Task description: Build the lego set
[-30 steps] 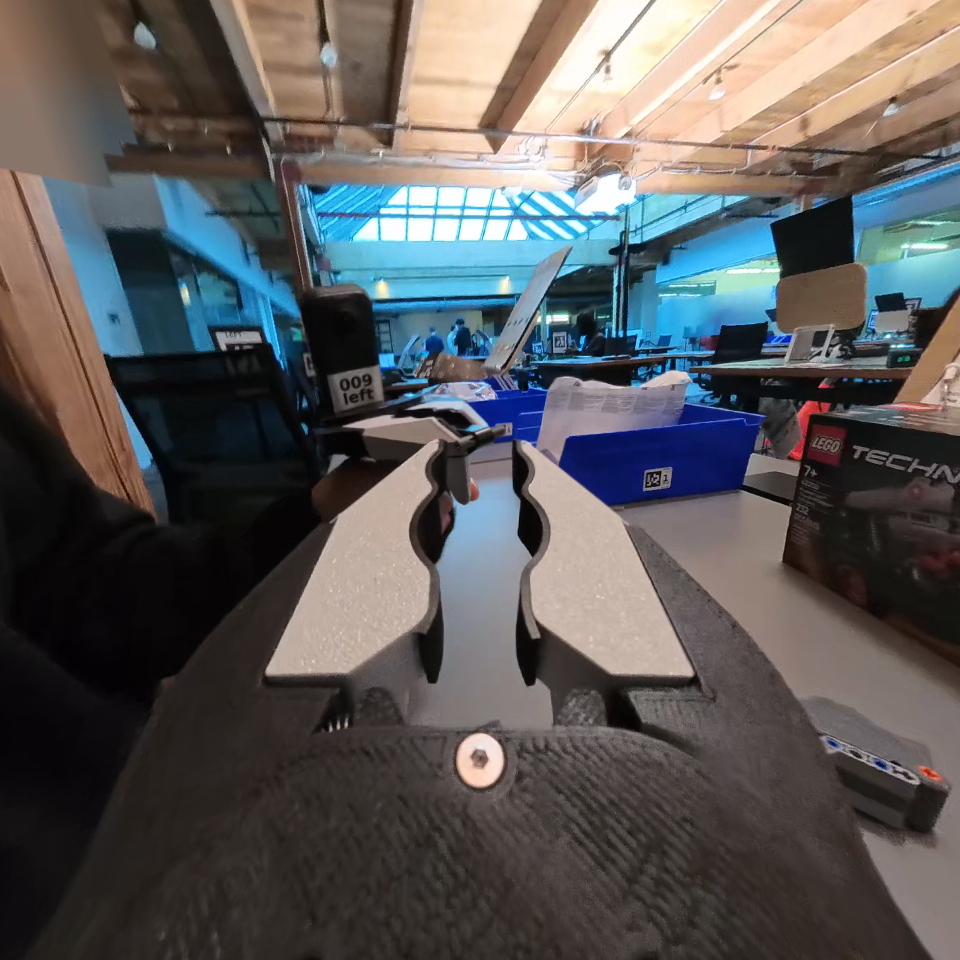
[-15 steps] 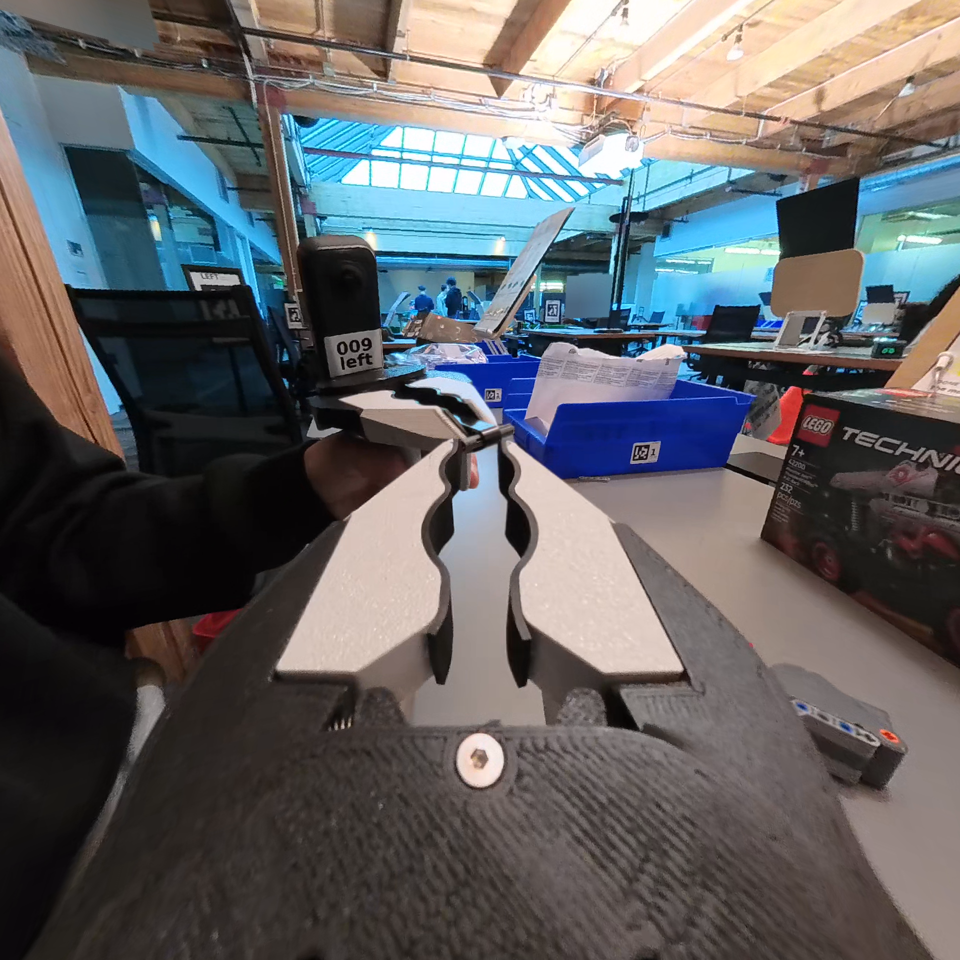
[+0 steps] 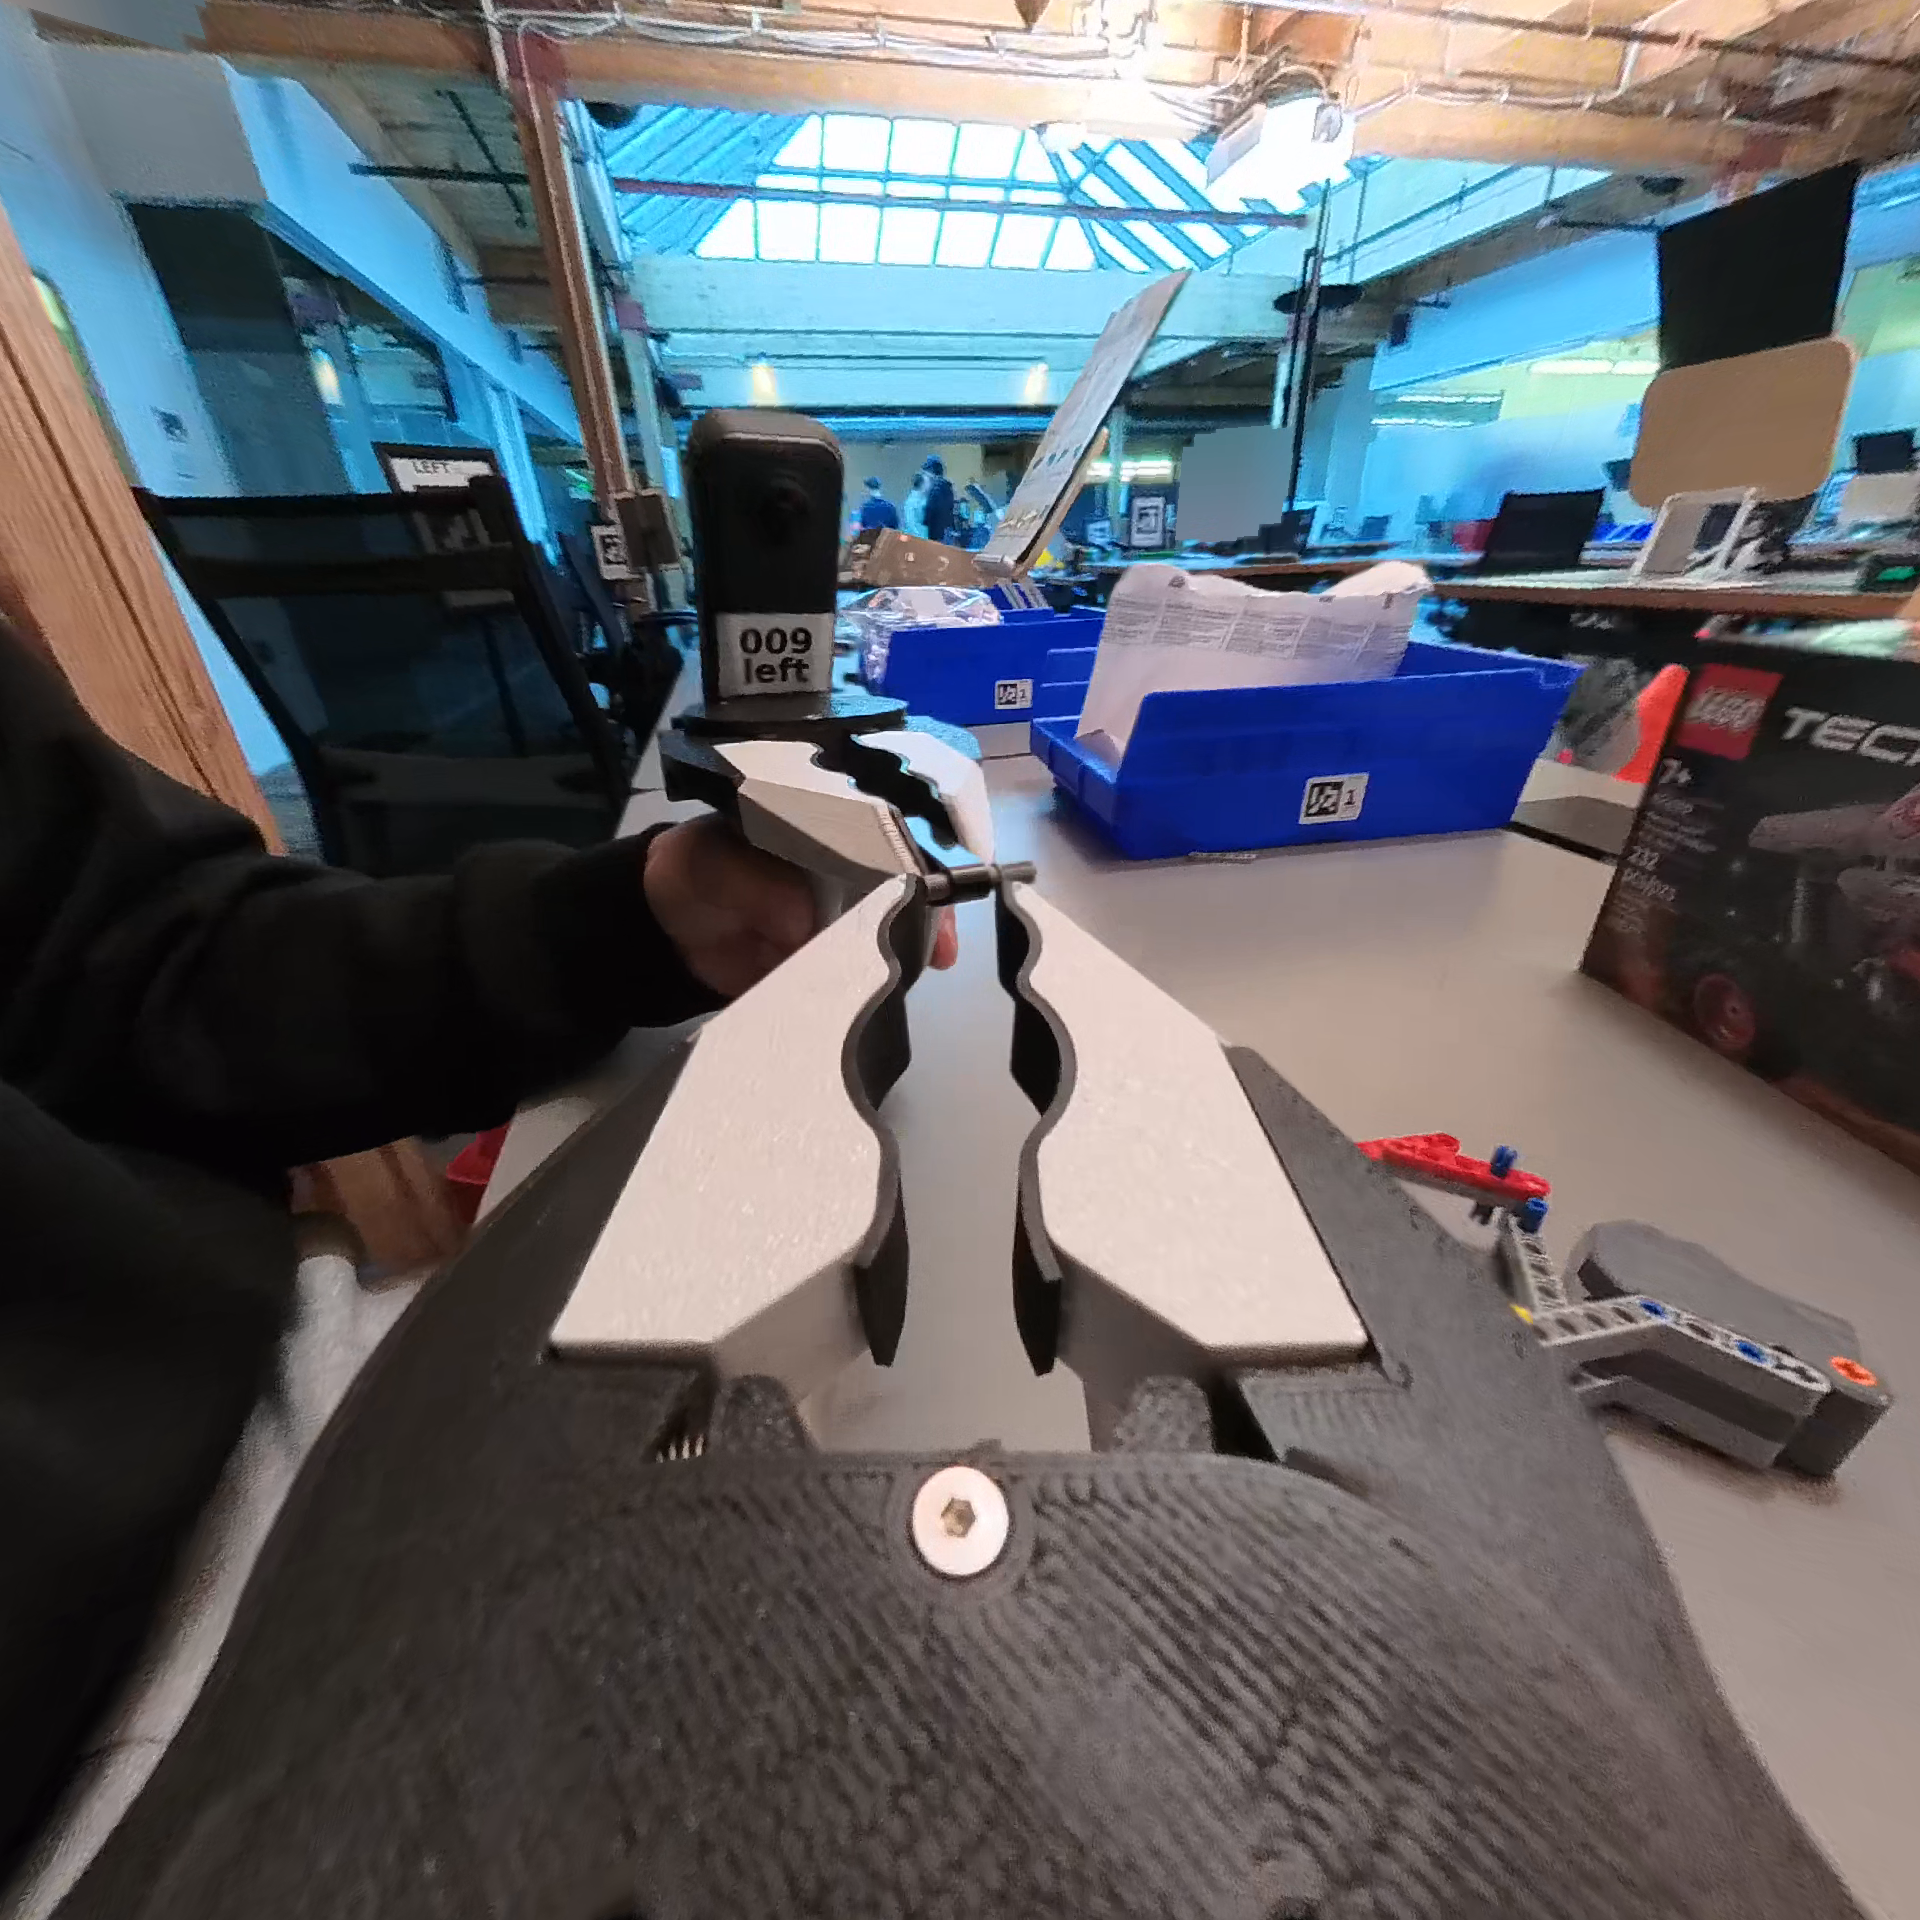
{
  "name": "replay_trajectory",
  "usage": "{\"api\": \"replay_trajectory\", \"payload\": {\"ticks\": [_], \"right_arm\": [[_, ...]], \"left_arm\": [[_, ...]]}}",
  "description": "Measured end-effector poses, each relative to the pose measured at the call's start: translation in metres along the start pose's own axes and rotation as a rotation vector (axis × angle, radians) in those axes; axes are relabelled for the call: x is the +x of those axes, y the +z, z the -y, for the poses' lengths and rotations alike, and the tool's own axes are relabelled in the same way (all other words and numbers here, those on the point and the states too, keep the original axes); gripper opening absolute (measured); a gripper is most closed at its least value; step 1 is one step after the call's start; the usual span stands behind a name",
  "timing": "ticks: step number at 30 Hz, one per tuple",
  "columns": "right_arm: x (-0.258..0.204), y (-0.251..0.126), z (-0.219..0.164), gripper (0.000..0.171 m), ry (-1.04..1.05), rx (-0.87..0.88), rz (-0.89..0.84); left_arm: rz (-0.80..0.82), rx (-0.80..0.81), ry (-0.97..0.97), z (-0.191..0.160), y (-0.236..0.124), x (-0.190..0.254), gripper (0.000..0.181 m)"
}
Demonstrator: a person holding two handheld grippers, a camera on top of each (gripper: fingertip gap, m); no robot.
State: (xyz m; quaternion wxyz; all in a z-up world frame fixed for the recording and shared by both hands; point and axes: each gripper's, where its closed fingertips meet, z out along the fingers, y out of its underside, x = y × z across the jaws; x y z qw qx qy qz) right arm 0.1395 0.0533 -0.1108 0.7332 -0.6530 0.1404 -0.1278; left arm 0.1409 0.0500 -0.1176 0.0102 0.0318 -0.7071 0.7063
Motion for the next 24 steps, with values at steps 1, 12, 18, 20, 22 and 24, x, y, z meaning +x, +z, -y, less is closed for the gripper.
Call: {"api": "replay_trajectory", "payload": {"ticks": [1,12,18,20,22,24], "right_arm": [[0.0,0.0,-0.001,0.011,0.017,0.007,0.011],[0.004,0.002,-0.005,0.014,0.045,-0.013,0.021],[0.008,0.002,-0.005,0.016,0.048,-0.011,-0.011],[0.009,0.0,-0.002,0.028,0.147,0.018,-0.01],[0.015,-0.004,0.003,0.038,0.317,0.064,0.008],[0.02,-0.006,0.001,0.036,0.411,0.065,0.006]], "left_arm": [[0.003,-0.003,-0.004,-0.001,0.001,-0.001,0.005],[-0.028,-0.003,-0.029,-0.005,-0.001,0.001,0.006],[-0.008,-0.012,0.015,-0.004,0.0,-0.001,0.006],[0.012,-0.007,0.112,0.0,-0.002,0.0,0.005],[0.046,-0.022,0.25,0.001,-0.004,0.0,0.005],[0.061,-0.068,0.362,-0.002,-0.002,0.003,0.005]]}}
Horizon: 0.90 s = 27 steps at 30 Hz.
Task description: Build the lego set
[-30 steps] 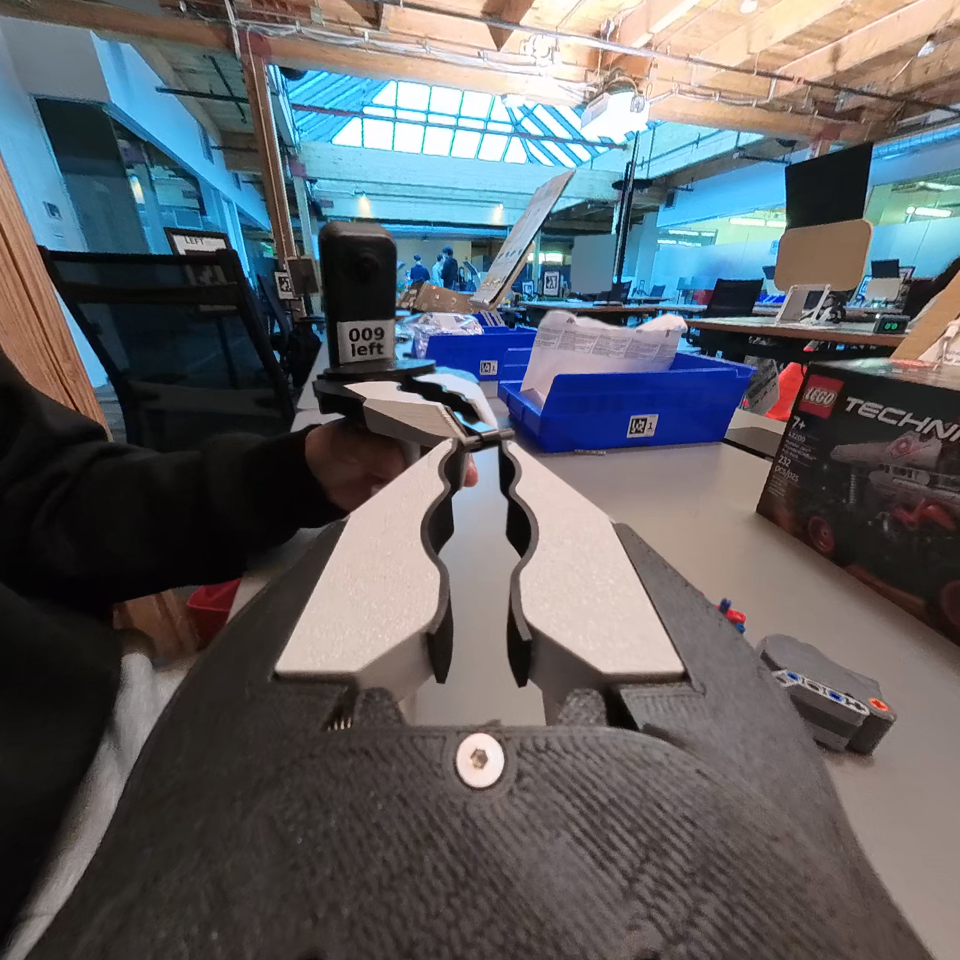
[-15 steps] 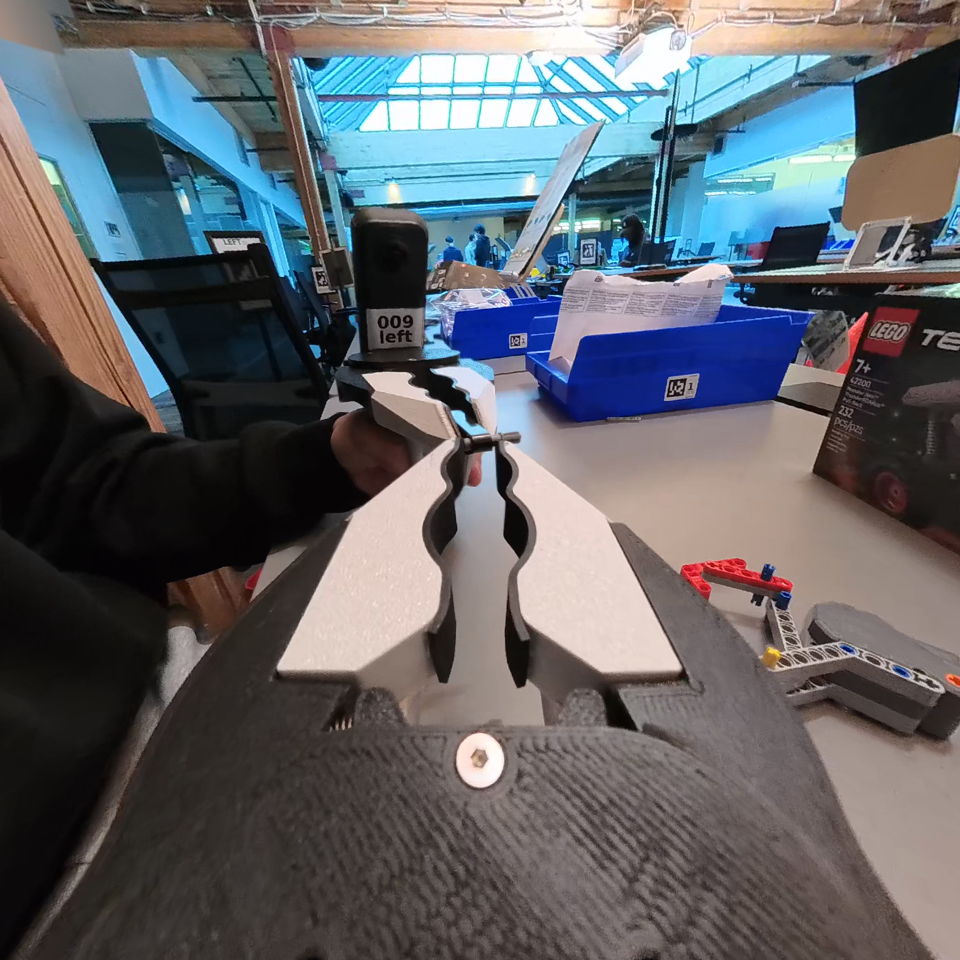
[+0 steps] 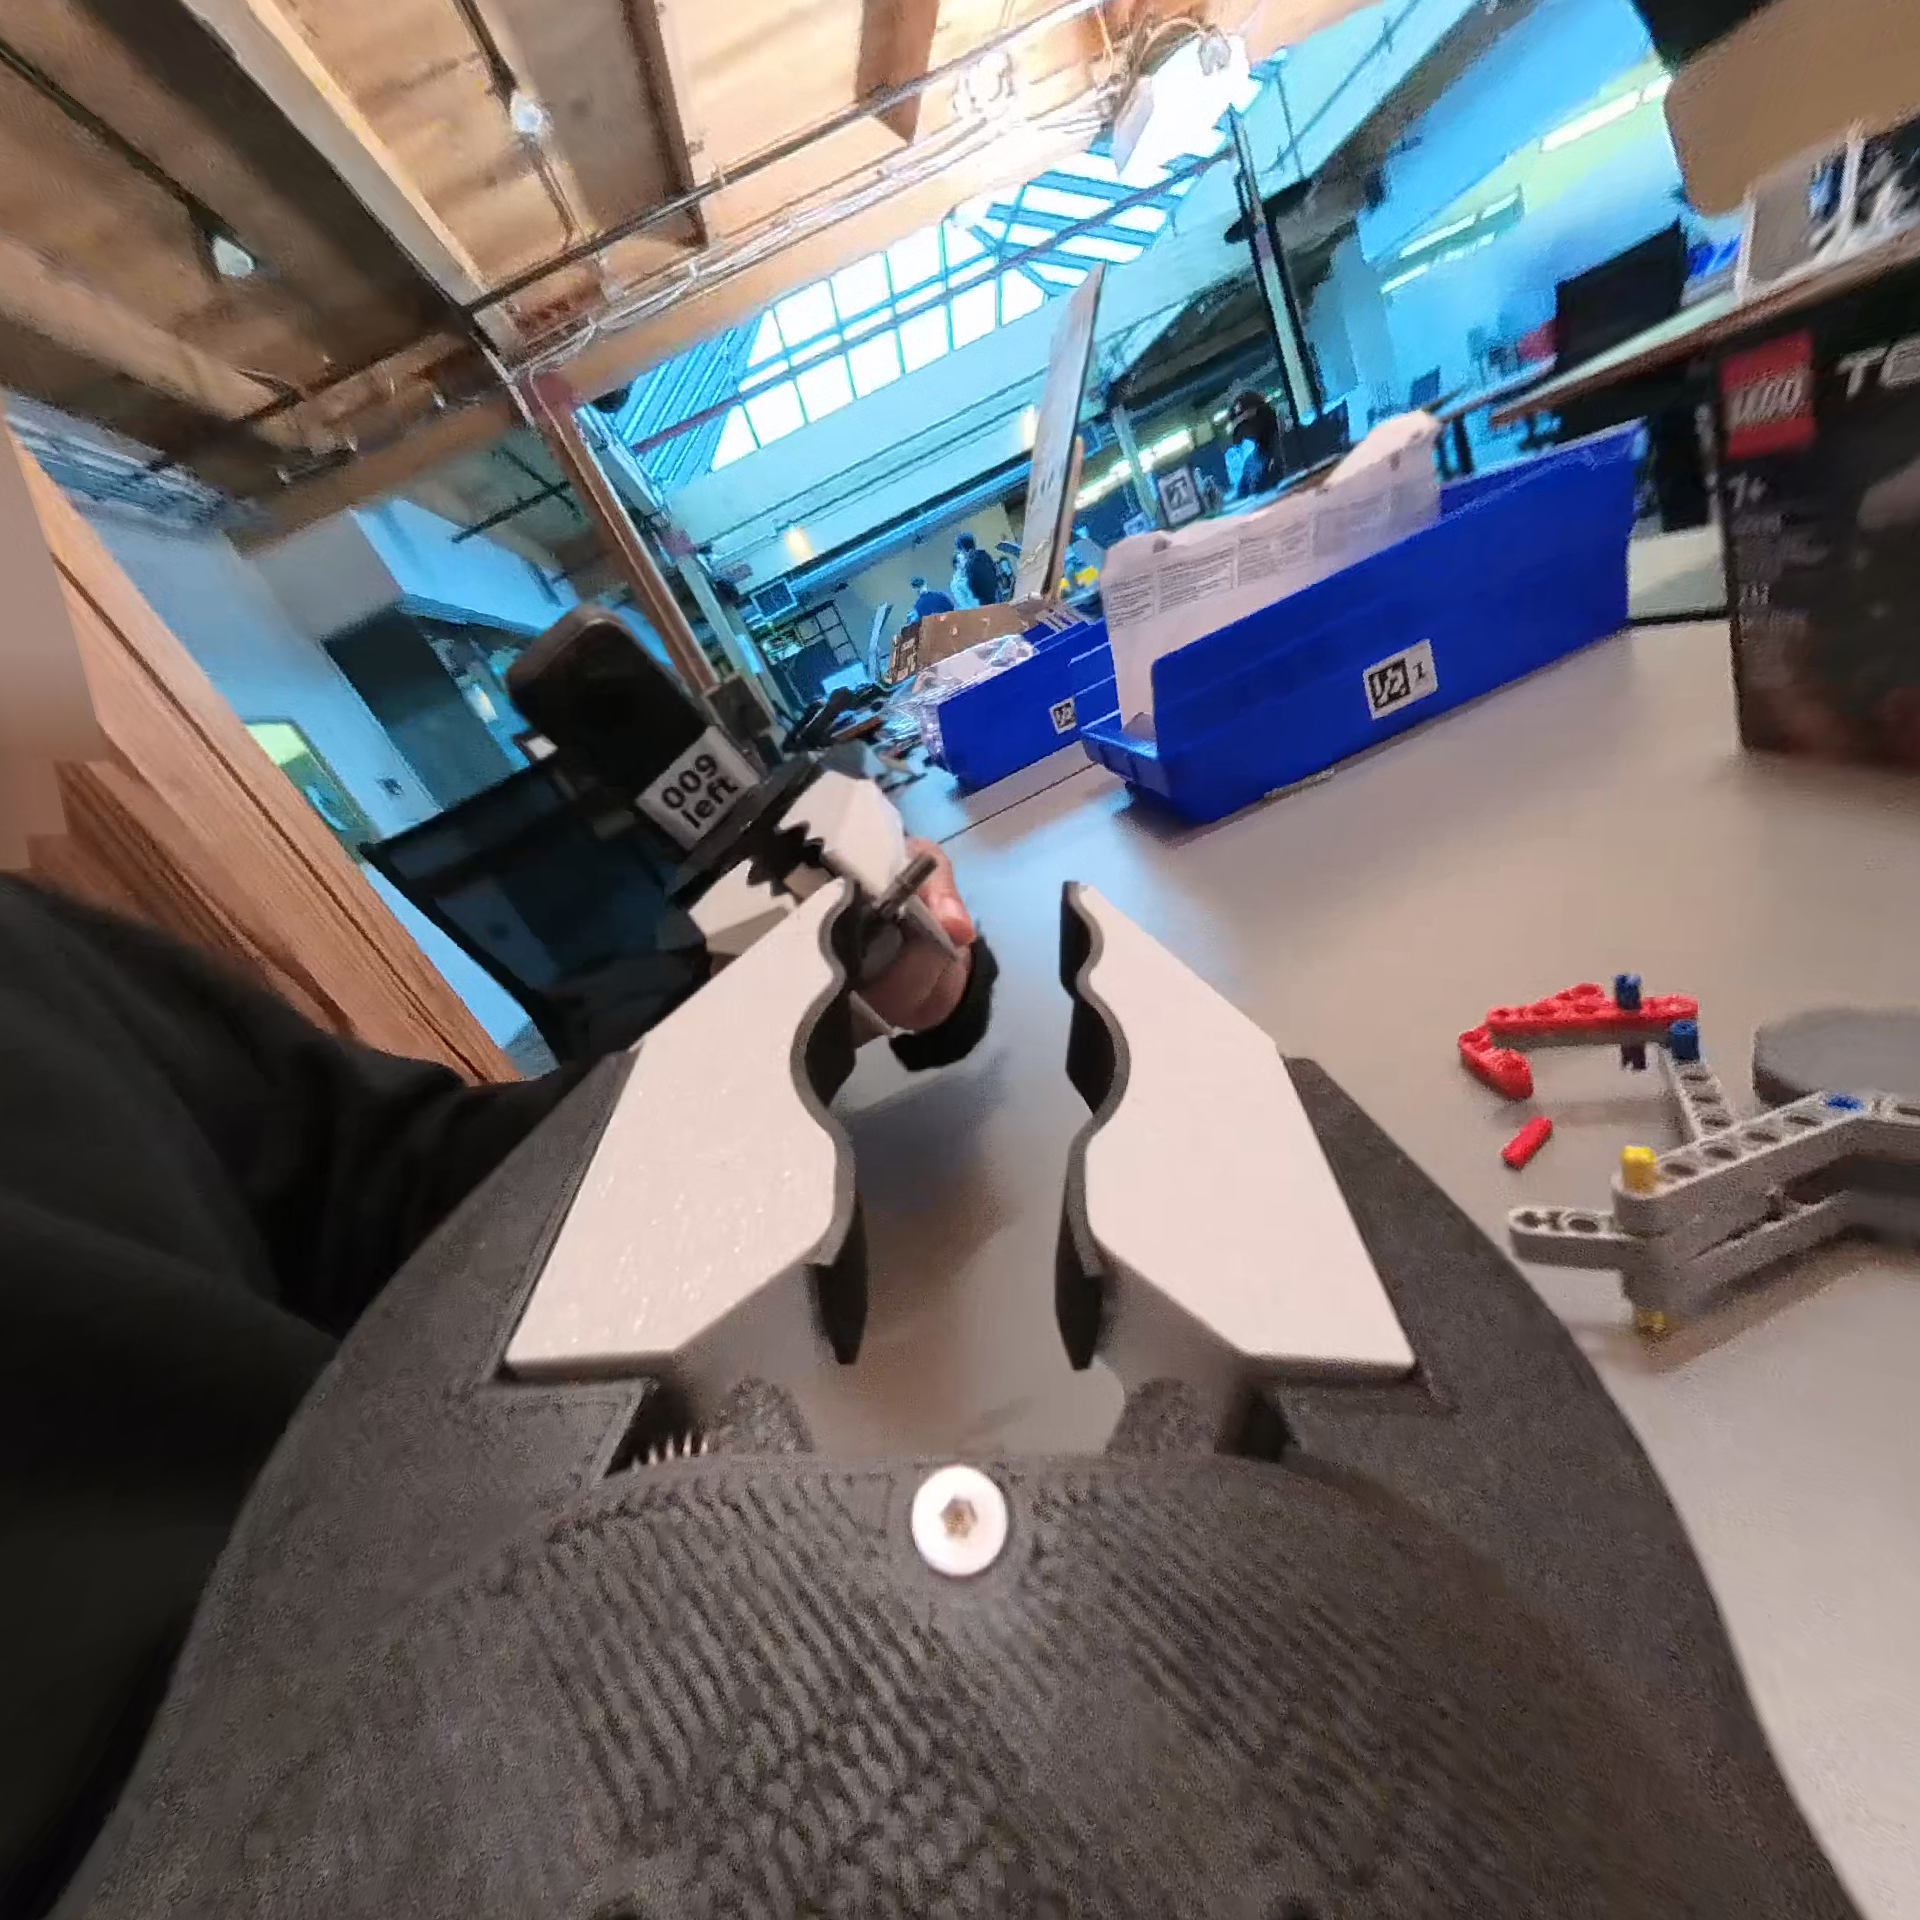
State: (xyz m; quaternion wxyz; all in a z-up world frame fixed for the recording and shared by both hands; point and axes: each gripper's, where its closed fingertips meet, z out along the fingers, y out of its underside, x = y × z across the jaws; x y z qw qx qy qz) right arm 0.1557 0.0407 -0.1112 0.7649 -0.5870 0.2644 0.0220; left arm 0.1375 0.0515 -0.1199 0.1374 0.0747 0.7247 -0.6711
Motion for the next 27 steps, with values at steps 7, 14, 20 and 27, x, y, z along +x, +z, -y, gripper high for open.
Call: {"api": "replay_trajectory", "payload": {"ticks": [7,14,20,27], "right_arm": [[-0.015,0.005,-0.01,0.006,0.154,-0.042,0.122],[-0.009,0.004,-0.015,0.004,0.111,-0.054,0.074],[-0.006,-0.002,0.017,0.003,0.151,0.116,0.071],[0.06,-0.096,0.082,0.004,-0.125,0.097,-0.485]], "left_arm": [[0.022,-0.07,0.178,-0.003,0.007,0.006,0.005],[0.04,-0.144,0.206,-0.013,0.009,0.005,0.006],[-0.209,-0.214,0.126,-0.028,0.013,0.045,0.005],[0.053,-0.272,0.065,-0.049,0.021,0.003,0.005]]}}
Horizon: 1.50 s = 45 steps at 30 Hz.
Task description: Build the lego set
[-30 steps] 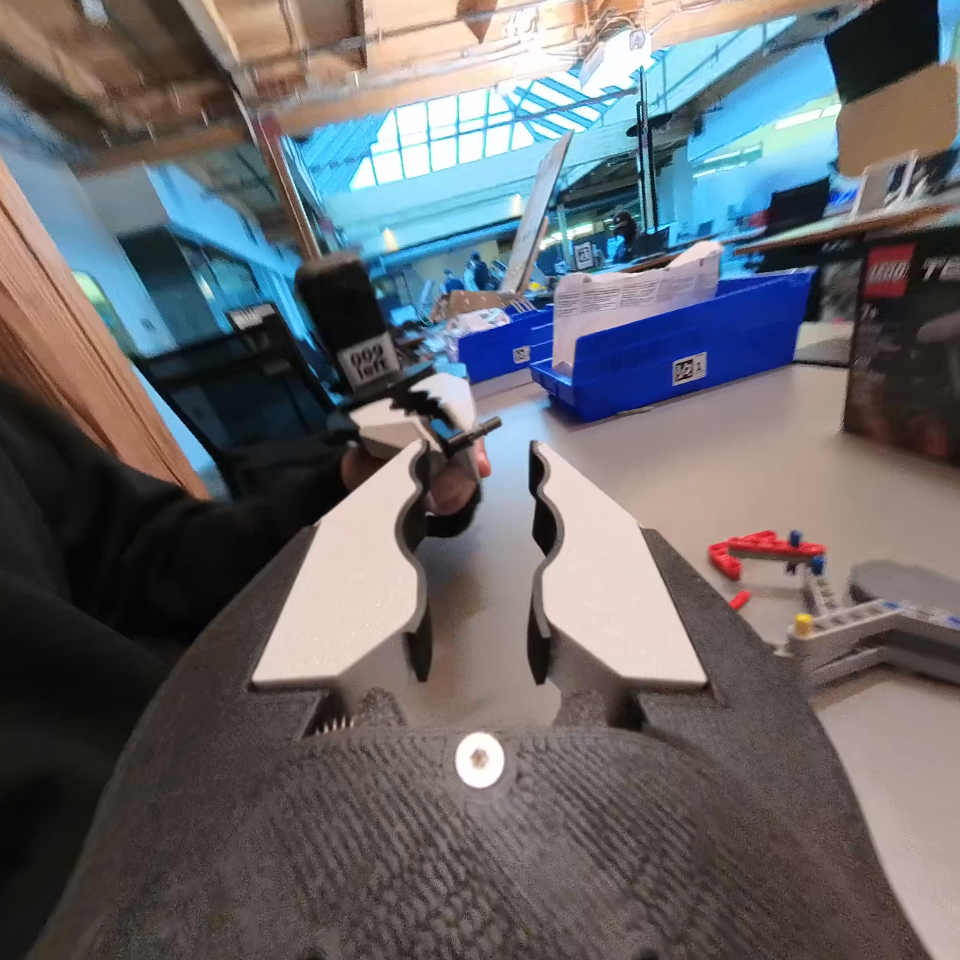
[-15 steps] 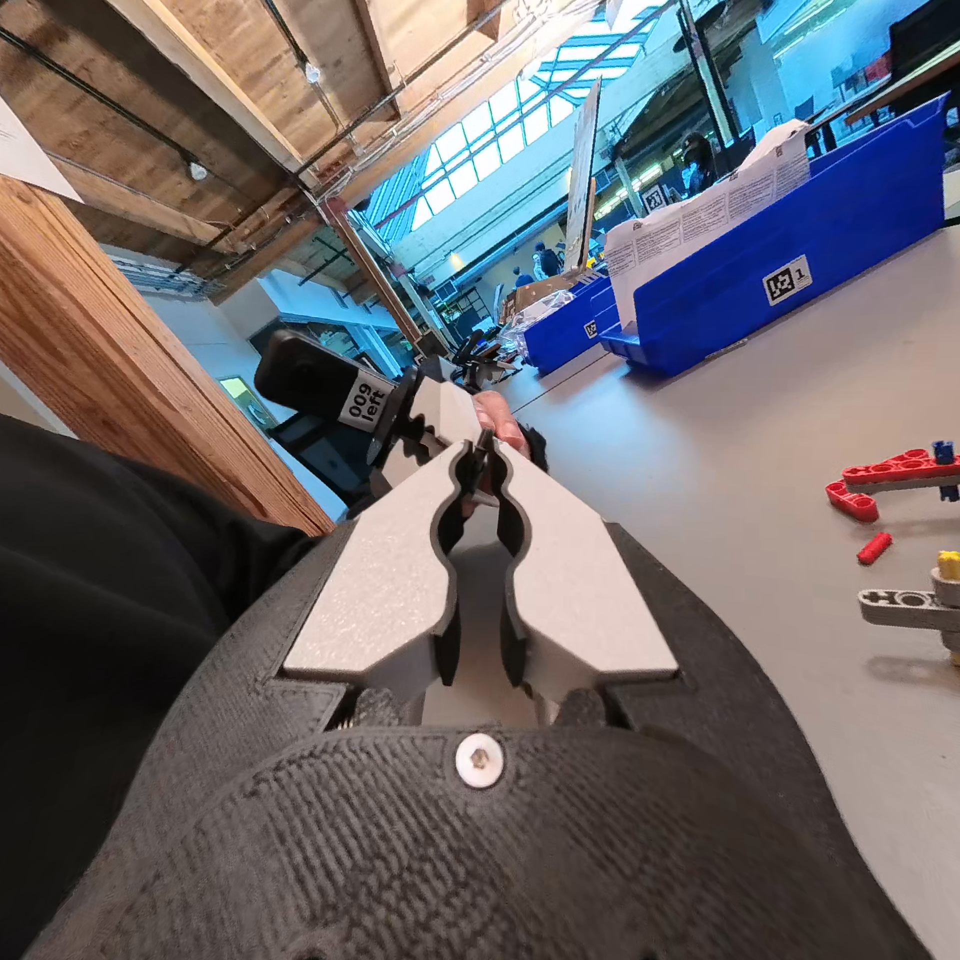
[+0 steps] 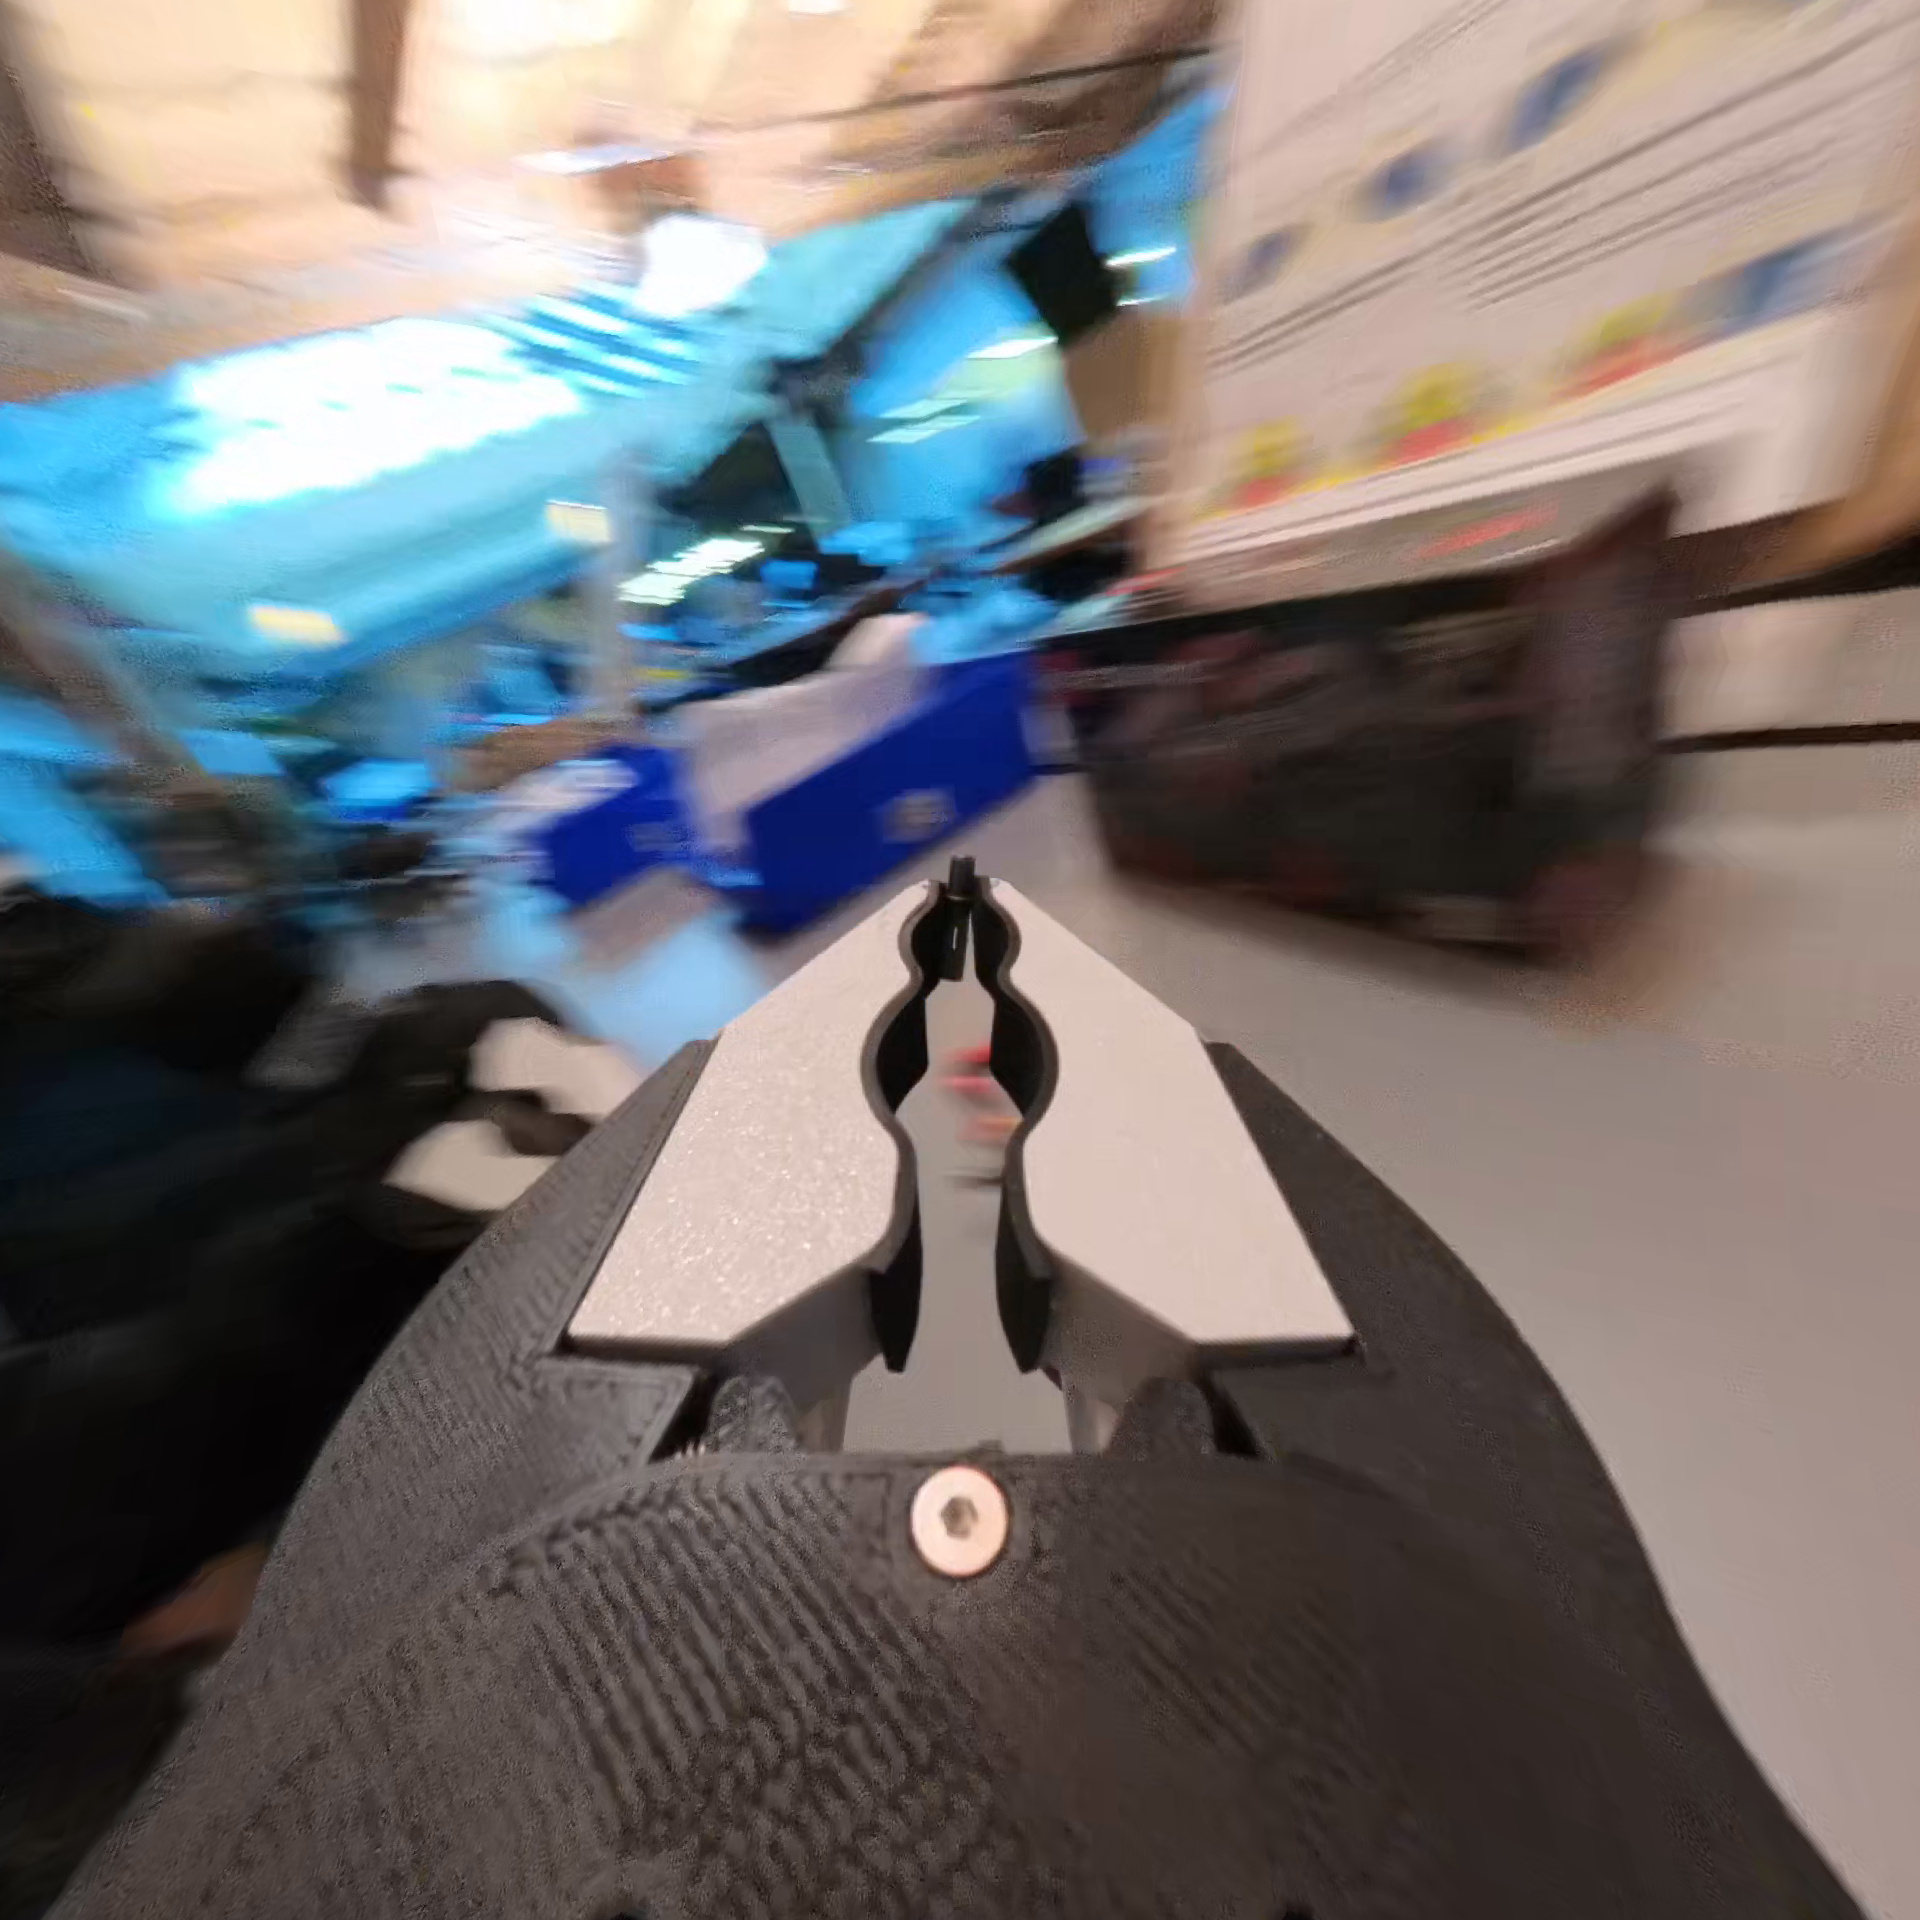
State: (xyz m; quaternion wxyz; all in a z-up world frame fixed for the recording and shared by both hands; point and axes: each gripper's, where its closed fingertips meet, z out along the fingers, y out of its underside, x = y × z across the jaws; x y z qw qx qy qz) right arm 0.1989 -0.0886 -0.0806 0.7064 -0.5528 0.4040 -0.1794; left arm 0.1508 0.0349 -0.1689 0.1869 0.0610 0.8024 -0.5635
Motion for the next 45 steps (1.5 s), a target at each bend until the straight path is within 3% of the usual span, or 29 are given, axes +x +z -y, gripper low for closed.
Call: {"api": "replay_trajectory", "payload": {"ticks": [3,5,7,10,17,19,21,25,27,29,32,35,37,39,41,45], "right_arm": [[0.122,-0.08,0.054,0.004,-0.173,-0.029,-0.54],[0.186,-0.122,0.077,0.004,-0.196,-0.082,-0.746],[0.226,-0.135,0.078,0.005,-0.192,-0.217,-0.782],[0.261,-0.138,0.062,0.062,-0.243,-0.383,-0.776],[0.25,-0.133,0.076,0.069,-0.386,-0.28,-0.675],[0.226,-0.128,0.076,0.08,-0.335,-0.301,-0.627],[0.169,-0.104,0.068,0.073,-0.28,-0.316,-0.482],[0.007,-0.034,-0.009,0.063,-0.176,-0.428,0.08],[-0.066,-0.014,-0.047,0.056,0.044,-0.466,0.386],[-0.11,-0.005,-0.069,0.046,0.291,-0.501,0.592],[-0.129,0.008,-0.077,0.039,0.497,-0.481,0.715],[-0.131,0.017,-0.08,0.031,0.57,-0.463,0.726],[-0.131,0.019,-0.088,0.031,0.535,-0.49,0.706],[-0.135,0.017,-0.086,0.012,0.508,-0.474,0.73],[-0.134,0.016,-0.087,0.012,0.442,-0.463,0.733],[-0.118,0.016,-0.087,0.012,0.349,-0.445,0.667]], "left_arm": [[0.019,0.033,-0.074,-0.005,-0.004,-0.007,0.005],[0.012,0.039,-0.085,-0.003,-0.003,-0.007,0.005],[0.006,0.025,-0.076,-0.004,-0.001,-0.005,0.005],[0.04,-0.002,-0.051,-0.008,0.0,-0.008,0.005],[0.063,0.015,-0.061,-0.006,-0.002,-0.012,0.005],[0.079,0.038,-0.061,-0.002,-0.003,-0.014,0.005],[0.095,0.09,-0.059,0.006,-0.005,-0.016,0.005],[0.092,0.209,-0.004,0.032,-0.009,-0.01,0.005],[0.076,0.273,0.043,0.048,-0.011,-0.003,0.005],[0.092,0.328,0.099,0.062,-0.016,0.0,0.005],[0.08,0.332,0.185,0.07,-0.02,0.008,0.005],[0.101,0.277,0.276,0.068,-0.018,0.011,0.005],[0.103,0.251,0.307,0.067,-0.016,0.013,0.005],[0.122,0.214,0.328,0.062,-0.013,0.012,0.005],[0.125,0.224,0.324,0.062,-0.012,0.012,0.006],[0.198,0.225,0.249,0.06,-0.015,-0.002,0.032]]}}
